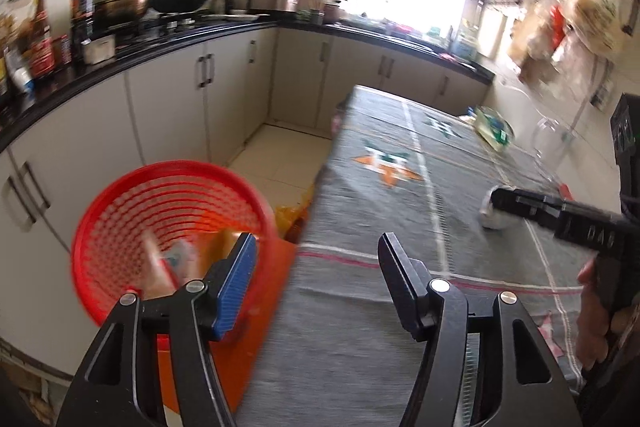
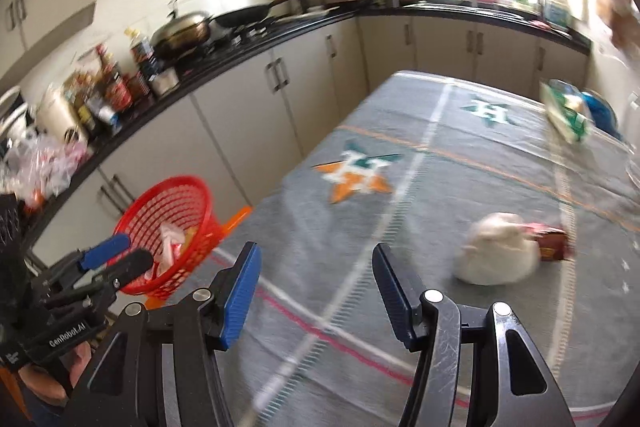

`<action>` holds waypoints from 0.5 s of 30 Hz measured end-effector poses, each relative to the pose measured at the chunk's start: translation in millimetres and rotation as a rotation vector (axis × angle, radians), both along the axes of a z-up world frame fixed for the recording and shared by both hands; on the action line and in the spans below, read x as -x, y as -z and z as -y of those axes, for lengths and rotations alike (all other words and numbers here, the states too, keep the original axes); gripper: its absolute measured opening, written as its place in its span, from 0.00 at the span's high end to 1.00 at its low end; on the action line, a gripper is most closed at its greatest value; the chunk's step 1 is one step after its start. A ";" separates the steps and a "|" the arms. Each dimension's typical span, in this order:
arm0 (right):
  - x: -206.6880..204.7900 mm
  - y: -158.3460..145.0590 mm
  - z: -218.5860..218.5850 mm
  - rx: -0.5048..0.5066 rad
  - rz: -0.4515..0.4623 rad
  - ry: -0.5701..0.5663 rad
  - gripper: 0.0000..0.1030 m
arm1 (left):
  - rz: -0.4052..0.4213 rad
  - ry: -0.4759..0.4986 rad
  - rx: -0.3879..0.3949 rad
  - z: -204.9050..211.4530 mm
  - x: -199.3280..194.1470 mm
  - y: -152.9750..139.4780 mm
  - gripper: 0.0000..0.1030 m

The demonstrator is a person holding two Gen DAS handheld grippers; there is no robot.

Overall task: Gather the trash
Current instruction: 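Move both open tools back toward the table items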

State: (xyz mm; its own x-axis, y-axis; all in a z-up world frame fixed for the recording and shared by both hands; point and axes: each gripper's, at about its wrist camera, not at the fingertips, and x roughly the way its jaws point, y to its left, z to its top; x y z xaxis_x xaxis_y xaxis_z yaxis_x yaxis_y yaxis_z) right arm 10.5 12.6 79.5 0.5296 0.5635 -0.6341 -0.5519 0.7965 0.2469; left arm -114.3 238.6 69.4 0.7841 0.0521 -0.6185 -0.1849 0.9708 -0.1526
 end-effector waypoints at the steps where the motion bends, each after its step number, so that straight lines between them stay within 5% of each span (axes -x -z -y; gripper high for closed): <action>1: -3.4 -1.6 11.3 -0.007 0.001 0.019 0.39 | -0.004 0.013 -0.003 6.8 -3.3 -0.7 0.39; 10: -55.1 -4.6 134.3 -0.081 -0.032 0.252 0.39 | -0.059 0.179 -0.049 91.8 -45.3 -8.2 0.25; 15: -78.7 21.1 182.7 -0.115 -0.069 0.364 0.39 | -0.116 0.263 -0.072 143.2 -86.4 -3.0 0.24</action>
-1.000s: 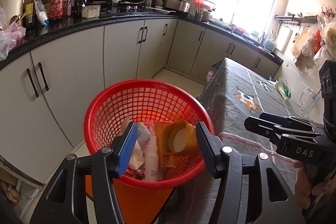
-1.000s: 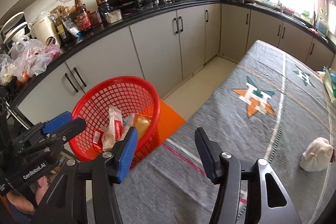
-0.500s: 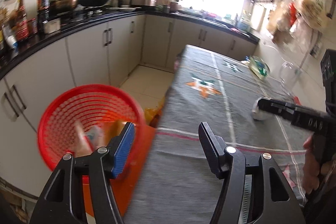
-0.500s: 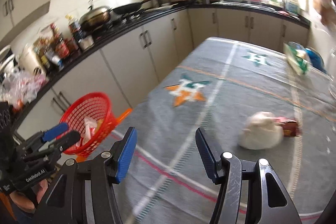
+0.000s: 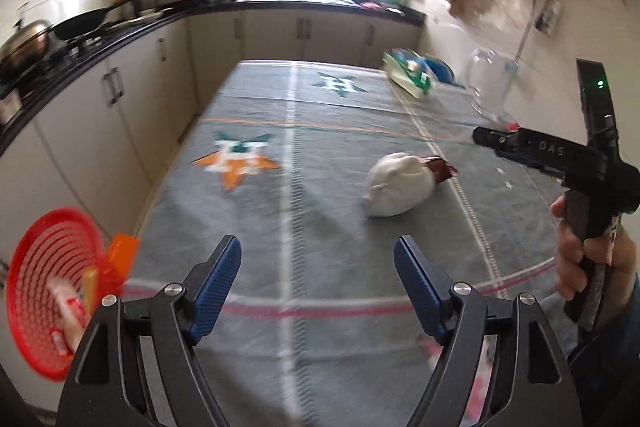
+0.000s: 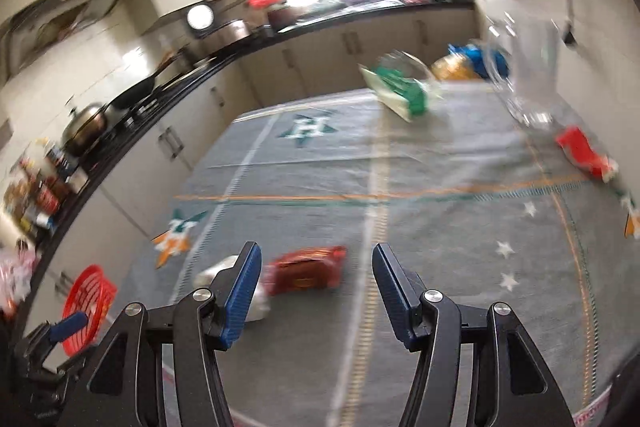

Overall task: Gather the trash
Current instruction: 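Move both open tools back toward the table items, then grasp the white knitted cloth with the left tool while the right tool grasps the red snack packet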

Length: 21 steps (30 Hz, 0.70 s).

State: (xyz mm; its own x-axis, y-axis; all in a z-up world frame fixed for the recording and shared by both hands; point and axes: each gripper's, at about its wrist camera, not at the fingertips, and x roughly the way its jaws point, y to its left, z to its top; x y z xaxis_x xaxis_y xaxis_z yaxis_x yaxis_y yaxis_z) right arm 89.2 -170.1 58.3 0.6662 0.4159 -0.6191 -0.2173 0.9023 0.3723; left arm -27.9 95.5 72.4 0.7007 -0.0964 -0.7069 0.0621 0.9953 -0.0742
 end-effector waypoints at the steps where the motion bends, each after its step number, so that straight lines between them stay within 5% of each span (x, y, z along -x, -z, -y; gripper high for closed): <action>1: -4.0 7.5 8.8 -0.023 -0.021 0.015 0.39 | -0.015 0.008 -0.012 10.2 -9.5 2.5 0.24; 15: -14.8 21.3 39.0 -0.152 -0.073 0.051 0.39 | -0.078 0.060 -0.134 89.3 -106.7 48.1 0.23; 17: -17.6 27.0 35.5 -0.176 -0.089 0.030 0.39 | -0.075 0.062 -0.084 80.1 -110.8 51.0 0.29; 19: -20.8 32.2 32.0 -0.192 -0.102 0.015 0.40 | -0.068 0.052 -0.046 70.1 -112.0 51.6 0.49; 21: -25.1 37.8 28.2 -0.222 -0.119 -0.003 0.42 | -0.056 0.044 0.004 58.9 -112.3 53.7 0.52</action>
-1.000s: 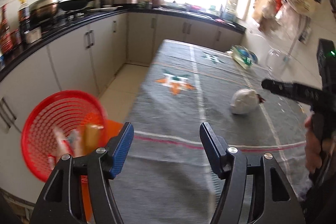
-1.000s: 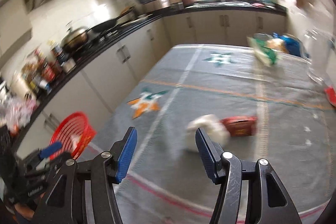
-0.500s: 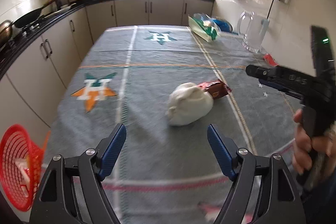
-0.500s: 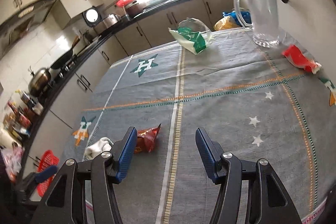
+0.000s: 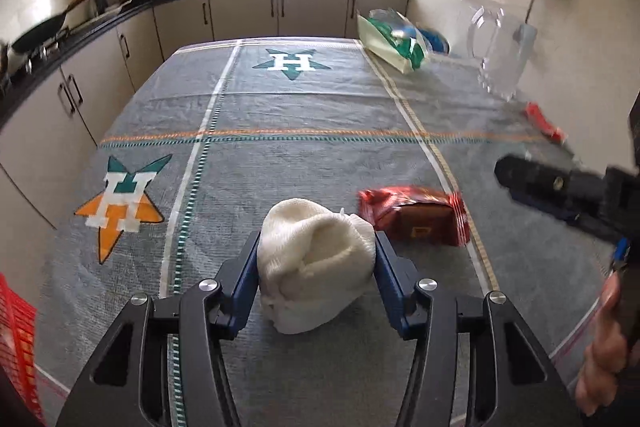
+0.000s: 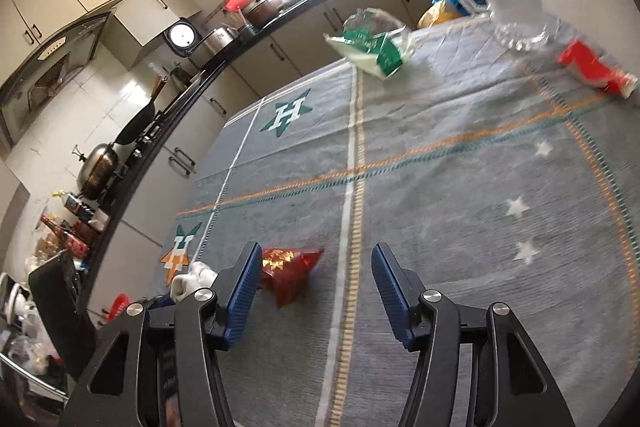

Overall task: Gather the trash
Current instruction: 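Grasp the white knitted cloth with the left tool while the right tool grasps the red snack packet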

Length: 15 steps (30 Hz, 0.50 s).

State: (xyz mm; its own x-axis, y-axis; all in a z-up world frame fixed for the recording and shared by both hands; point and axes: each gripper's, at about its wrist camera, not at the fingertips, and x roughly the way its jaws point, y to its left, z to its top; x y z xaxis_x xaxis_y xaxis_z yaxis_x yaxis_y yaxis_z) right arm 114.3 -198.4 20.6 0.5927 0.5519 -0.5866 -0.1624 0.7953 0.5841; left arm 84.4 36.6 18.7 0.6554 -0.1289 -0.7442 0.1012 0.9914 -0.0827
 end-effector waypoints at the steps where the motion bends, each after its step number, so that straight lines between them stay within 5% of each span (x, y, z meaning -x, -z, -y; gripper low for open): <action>1: -1.9 2.8 -1.7 -0.010 -0.007 -0.007 0.43 | -0.001 -0.003 0.020 -4.8 -0.3 1.4 0.54; 9: -12.0 11.6 -20.5 0.062 0.035 -0.008 0.43 | 0.079 -0.075 0.080 -42.2 1.6 -15.1 0.55; 15: -24.2 21.5 -27.6 0.007 0.026 -0.074 0.43 | 0.079 -0.128 0.146 -65.2 1.3 -18.4 0.55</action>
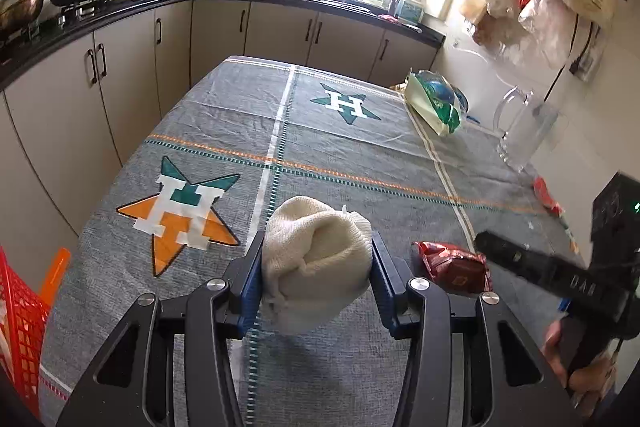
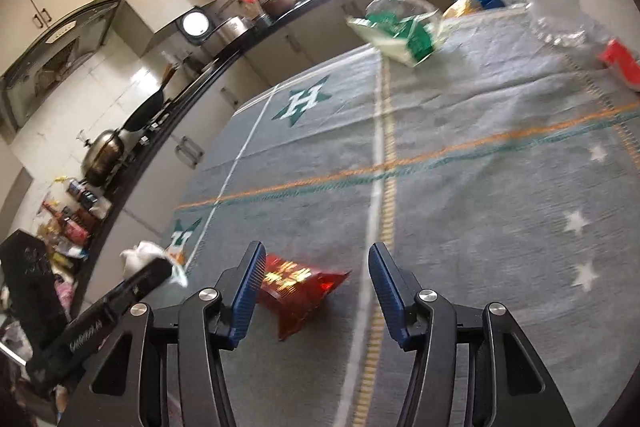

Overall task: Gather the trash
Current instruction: 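Grasp the white knitted cloth with the left tool while the right tool grasps the red snack packet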

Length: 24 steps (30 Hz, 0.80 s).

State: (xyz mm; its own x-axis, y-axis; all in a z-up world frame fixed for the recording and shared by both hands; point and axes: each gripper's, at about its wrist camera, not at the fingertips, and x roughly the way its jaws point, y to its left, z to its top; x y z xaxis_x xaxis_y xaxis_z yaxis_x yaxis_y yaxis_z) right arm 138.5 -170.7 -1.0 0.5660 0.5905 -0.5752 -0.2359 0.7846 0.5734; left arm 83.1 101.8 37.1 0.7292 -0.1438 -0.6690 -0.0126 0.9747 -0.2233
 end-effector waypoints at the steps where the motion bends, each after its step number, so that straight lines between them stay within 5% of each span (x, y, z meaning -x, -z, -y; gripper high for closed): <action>1: -0.2 1.5 -3.9 -0.002 -0.011 -0.031 0.43 | 0.004 -0.001 -0.004 -0.4 2.1 -0.4 0.55; 7: 20.9 -3.8 -42.5 0.091 -0.004 -0.244 0.42 | 0.003 -0.017 -0.005 -4.4 4.0 0.0 0.55; 13: 34.4 -18.5 -52.9 0.312 0.133 -0.139 0.42 | -0.001 -0.024 0.013 -7.8 1.7 -0.1 0.55; 24: 7.6 -15.7 -24.8 0.131 0.104 -0.029 0.34 | -0.009 -0.015 0.011 -6.0 1.5 0.7 0.55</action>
State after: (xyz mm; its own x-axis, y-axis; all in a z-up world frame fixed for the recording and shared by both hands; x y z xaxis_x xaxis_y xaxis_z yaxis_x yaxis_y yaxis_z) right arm 130.8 -146.0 14.8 0.6104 0.5314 -0.5874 -0.3120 0.8429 0.4383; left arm 81.5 107.8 36.3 0.7254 -0.1404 -0.6738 -0.0290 0.9719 -0.2337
